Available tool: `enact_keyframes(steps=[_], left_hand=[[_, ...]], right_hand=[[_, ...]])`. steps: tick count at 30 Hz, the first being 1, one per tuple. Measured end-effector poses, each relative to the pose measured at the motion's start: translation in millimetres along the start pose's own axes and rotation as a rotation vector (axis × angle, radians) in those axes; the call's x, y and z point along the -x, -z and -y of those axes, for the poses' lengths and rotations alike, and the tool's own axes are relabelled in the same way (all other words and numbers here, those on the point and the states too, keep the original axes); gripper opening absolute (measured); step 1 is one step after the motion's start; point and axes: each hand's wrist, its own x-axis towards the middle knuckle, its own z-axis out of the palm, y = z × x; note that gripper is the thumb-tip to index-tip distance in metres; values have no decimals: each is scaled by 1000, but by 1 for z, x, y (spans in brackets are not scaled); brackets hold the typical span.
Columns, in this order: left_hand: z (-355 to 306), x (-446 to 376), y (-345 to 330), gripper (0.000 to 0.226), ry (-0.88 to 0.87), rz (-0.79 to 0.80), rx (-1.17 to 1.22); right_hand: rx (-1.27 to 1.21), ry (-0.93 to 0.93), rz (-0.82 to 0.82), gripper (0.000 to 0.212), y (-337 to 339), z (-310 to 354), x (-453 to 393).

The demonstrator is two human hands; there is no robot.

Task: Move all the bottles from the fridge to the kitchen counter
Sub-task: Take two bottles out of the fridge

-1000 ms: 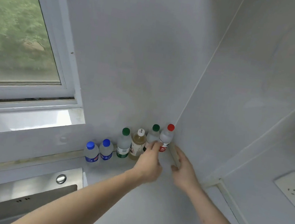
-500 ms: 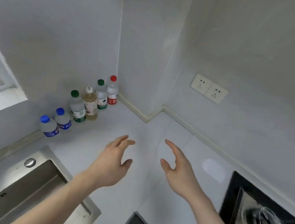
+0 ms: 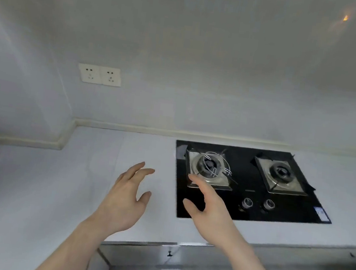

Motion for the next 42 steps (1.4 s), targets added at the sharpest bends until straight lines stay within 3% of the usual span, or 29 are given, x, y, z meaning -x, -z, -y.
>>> enact_keyframes(steps=[15,26,42], left_hand=[[-292,-9,-216,55,-523,342,-49],[-477,4,-363,56,-928,639,-93],[-677,-19,-537,55,-1372,965,-6]], right_hand=[[-29,-287,-524,62,232,-179,214],[10,-590,-930,64,325,-268,368],[33,-927,-1298,66,427,-339,426]])
